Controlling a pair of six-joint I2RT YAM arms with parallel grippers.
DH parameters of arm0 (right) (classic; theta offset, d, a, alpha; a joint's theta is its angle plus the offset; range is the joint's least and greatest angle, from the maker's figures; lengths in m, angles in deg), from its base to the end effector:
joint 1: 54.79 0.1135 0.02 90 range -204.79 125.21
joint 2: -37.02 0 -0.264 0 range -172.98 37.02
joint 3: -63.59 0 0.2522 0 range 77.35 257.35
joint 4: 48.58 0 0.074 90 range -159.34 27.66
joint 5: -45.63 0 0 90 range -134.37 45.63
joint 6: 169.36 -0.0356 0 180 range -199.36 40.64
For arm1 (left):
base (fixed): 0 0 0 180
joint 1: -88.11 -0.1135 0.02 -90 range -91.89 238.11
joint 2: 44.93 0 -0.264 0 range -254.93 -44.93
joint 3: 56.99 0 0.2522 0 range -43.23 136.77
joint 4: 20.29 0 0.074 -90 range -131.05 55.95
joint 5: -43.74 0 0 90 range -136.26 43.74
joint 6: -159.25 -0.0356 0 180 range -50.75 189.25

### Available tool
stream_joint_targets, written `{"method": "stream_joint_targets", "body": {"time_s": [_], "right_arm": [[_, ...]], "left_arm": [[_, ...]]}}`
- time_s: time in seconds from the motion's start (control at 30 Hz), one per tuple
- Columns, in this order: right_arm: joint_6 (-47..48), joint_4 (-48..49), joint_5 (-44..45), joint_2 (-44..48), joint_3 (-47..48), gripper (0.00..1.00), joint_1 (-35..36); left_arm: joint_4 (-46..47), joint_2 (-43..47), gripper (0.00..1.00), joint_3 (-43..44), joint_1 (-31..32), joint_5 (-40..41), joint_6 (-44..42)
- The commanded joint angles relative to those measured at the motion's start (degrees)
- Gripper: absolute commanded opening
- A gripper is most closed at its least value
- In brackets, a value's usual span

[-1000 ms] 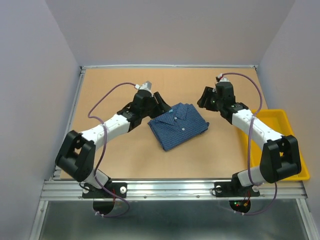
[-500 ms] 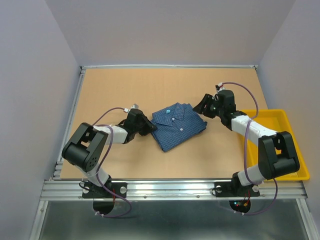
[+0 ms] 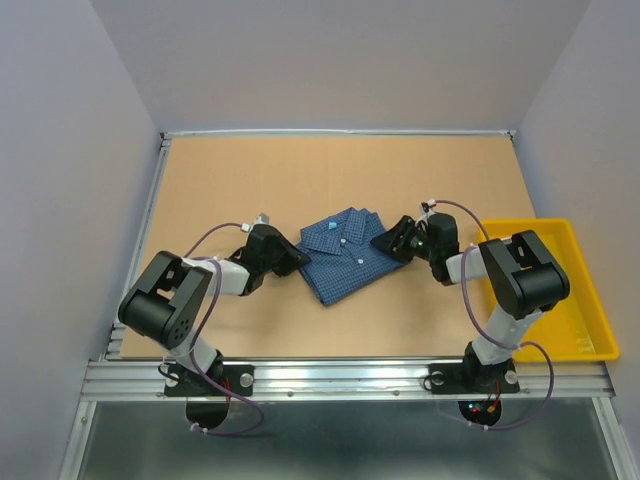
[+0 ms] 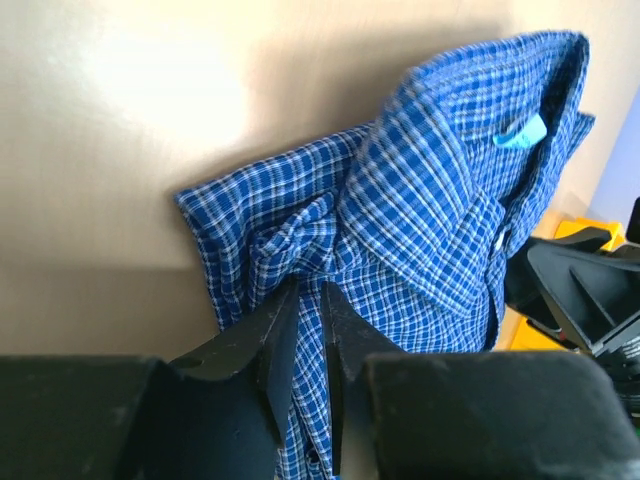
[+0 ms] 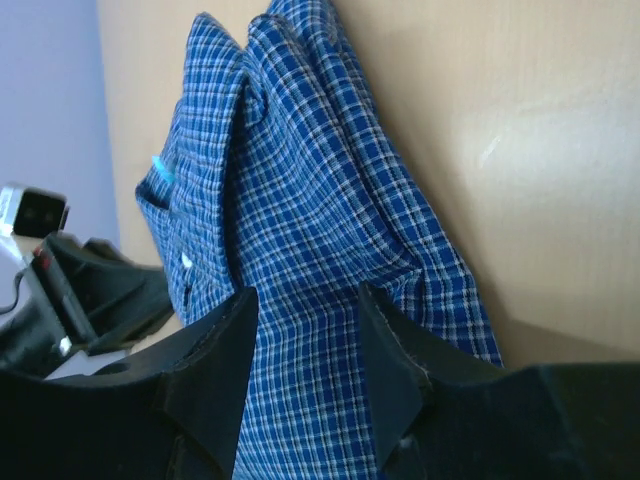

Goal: Fold and stack the long sleeve shirts
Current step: Fold the shirt

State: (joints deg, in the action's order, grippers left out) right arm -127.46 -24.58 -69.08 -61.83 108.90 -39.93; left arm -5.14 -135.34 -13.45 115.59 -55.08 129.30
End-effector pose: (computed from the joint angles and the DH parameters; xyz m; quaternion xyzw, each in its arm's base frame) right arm 0.2891 0.0921 0.1191 0.1382 0.8396 0.4145 0.3229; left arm 0.2523 -0.1374 0.1360 -0.2083 0.8464 -0.3843 0.3042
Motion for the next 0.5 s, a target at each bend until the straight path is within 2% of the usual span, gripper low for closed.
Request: {"method": "stream_joint_targets", "body": {"time_s": [0.0, 0.13, 0.2, 0.37, 0.47], "right_arm": [[-0.52, 10.41, 0.27, -2.40, -3.69, 0.51, -0.53], [1.16, 9.62, 1.24, 0.58, -4.66, 0.51, -0.79], [2.91, 5.07, 1.24, 4.18, -3.08, 0.52, -0.79], [8.27, -14.59, 3.95, 13.75, 2.54, 0.56, -0.70], [9.78, -22.01, 5.46, 19.73, 4.75, 0.63, -0.70]], "left_arm": [[-4.03, 0.85, 0.28, -2.53, -1.73, 1.96, -1.08], [-4.12, 1.81, 0.28, -3.41, -2.44, 1.88, -0.99], [-4.47, 3.48, 0.28, -3.68, -2.61, 2.14, -1.16], [-9.03, 8.49, 0.29, -1.14, -2.61, 4.07, -4.23], [-13.69, 12.97, 0.37, 1.58, -2.61, 5.82, -7.49]]}}
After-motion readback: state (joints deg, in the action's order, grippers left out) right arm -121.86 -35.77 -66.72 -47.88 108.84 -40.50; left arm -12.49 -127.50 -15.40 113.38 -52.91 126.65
